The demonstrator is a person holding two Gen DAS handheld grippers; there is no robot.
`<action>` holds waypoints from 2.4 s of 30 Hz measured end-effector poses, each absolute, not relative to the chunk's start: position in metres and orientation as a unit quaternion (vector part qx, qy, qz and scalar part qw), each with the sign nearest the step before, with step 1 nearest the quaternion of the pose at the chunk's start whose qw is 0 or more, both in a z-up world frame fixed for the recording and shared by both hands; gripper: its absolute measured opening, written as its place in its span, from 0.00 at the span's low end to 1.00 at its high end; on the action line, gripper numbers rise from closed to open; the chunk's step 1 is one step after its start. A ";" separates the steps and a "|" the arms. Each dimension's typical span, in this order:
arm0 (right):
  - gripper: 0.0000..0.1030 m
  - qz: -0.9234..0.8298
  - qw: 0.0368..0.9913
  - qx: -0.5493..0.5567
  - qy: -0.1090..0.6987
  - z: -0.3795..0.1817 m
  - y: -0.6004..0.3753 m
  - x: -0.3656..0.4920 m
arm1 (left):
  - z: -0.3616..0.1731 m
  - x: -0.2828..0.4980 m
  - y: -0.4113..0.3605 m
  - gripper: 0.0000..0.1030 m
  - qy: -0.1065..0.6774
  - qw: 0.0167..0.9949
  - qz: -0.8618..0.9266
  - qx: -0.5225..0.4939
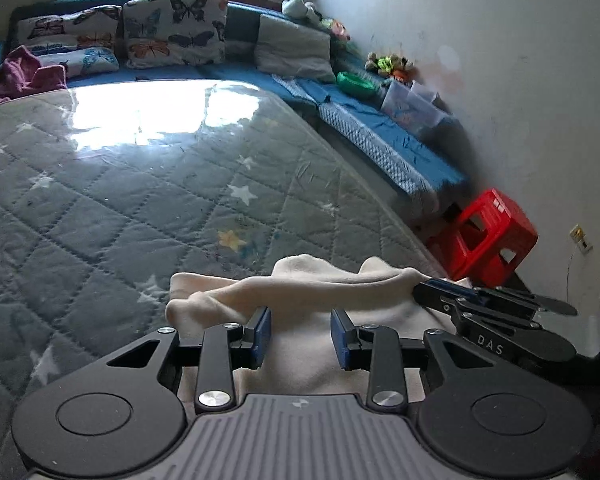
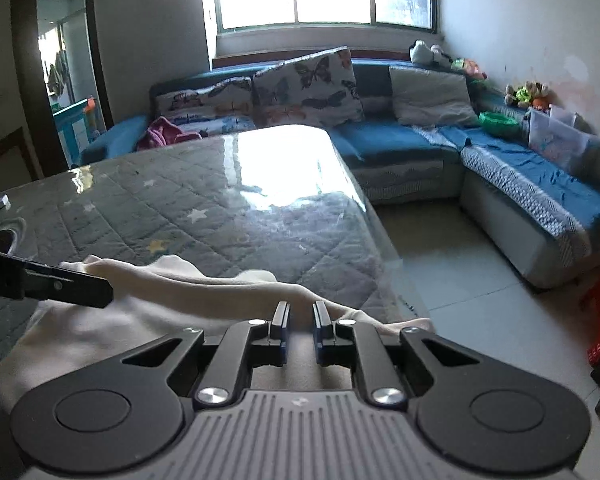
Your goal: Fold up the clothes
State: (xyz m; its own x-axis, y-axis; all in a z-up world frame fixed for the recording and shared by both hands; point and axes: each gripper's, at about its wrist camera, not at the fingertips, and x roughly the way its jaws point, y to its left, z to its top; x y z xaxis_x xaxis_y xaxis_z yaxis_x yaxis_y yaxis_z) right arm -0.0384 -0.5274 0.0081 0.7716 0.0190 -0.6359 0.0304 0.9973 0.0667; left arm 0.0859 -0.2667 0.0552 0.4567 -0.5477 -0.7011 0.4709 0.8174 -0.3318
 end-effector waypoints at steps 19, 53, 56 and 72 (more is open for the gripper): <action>0.83 0.011 0.946 0.028 0.322 0.012 -0.509 -0.040 | 0.057 0.084 -0.290 0.41 0.408 0.854 -0.322 -0.026; 1.00 0.052 0.961 0.043 0.268 0.021 -0.488 -0.134 | 0.055 -0.013 -0.234 0.53 0.357 0.873 -0.330 0.010; 1.00 0.059 0.959 0.056 0.271 0.018 -0.486 -0.137 | 0.051 -0.016 -0.230 0.53 0.358 0.873 -0.330 0.007; 1.00 0.006 0.960 0.026 0.278 0.010 -0.484 -0.132 | 0.046 -0.011 -0.216 0.54 0.362 0.891 -0.274 -0.002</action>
State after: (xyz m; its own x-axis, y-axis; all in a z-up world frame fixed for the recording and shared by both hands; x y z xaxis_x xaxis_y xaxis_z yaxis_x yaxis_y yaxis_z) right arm -0.1319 -0.4840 0.0101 0.8452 0.0261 -0.5337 0.0029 0.9986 0.0535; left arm -0.0109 -0.2163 0.0457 0.5872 -0.4902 -0.6441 0.4871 0.8496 -0.2025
